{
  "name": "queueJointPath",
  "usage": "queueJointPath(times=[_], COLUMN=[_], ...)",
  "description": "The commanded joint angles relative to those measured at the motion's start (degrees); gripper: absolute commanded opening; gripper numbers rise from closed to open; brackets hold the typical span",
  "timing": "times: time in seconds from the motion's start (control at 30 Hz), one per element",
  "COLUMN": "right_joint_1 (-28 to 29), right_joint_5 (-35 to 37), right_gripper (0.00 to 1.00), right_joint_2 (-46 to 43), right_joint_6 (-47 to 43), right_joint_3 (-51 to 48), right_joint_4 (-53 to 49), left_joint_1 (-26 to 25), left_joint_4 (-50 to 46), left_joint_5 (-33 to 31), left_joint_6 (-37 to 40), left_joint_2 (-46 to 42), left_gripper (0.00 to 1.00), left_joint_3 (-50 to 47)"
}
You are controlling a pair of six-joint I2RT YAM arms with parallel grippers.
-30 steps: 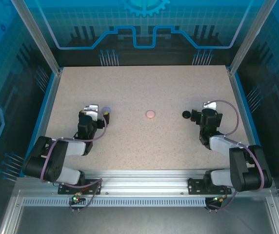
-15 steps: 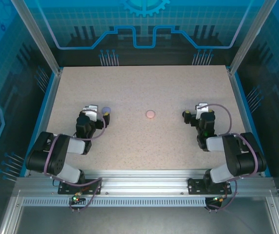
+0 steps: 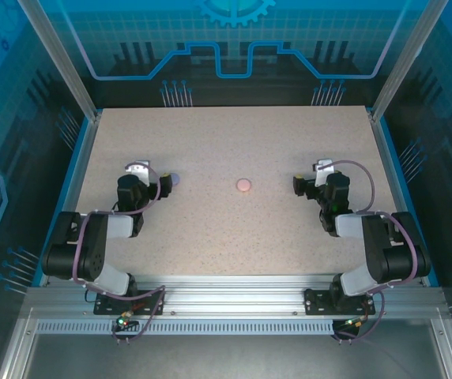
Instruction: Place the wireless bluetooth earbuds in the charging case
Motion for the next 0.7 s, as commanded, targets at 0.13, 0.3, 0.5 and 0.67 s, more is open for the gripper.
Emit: queueJointPath(times=[0.13, 0.3, 0.5, 0.67], right_joint_1=[0.07, -0.02, -0.55, -0.58], right_joint_5=[0.37, 0.35, -0.94, -1.27], right_gripper=[1.00, 1.00, 1.00, 1.00], right_joint_2=[0.29, 0.29, 0.38, 0.22], right_joint_6=[-0.93, -0.93, -0.71, -0.75], right_joint_3=[0.42, 0.47, 0.96, 0.62], right_joint_4=[-0.11, -0.11, -0.96, -0.46], left_joint_1=[-0.30, -0.25, -0.29, -0.29], left_joint_4=[-0.35, -0.26, -0.13, -0.09], left_joint_5=[-0.07, -0.09, -0.03, -0.06], left_joint_6=[-0.45, -0.45, -0.45, -0.49], left_joint_2=[0.25, 0.28, 0.32, 0.24], left_gripper=[0.99, 0.99, 0.99, 0.99], left_joint_3=[0.52, 0.47, 0.32, 0.32])
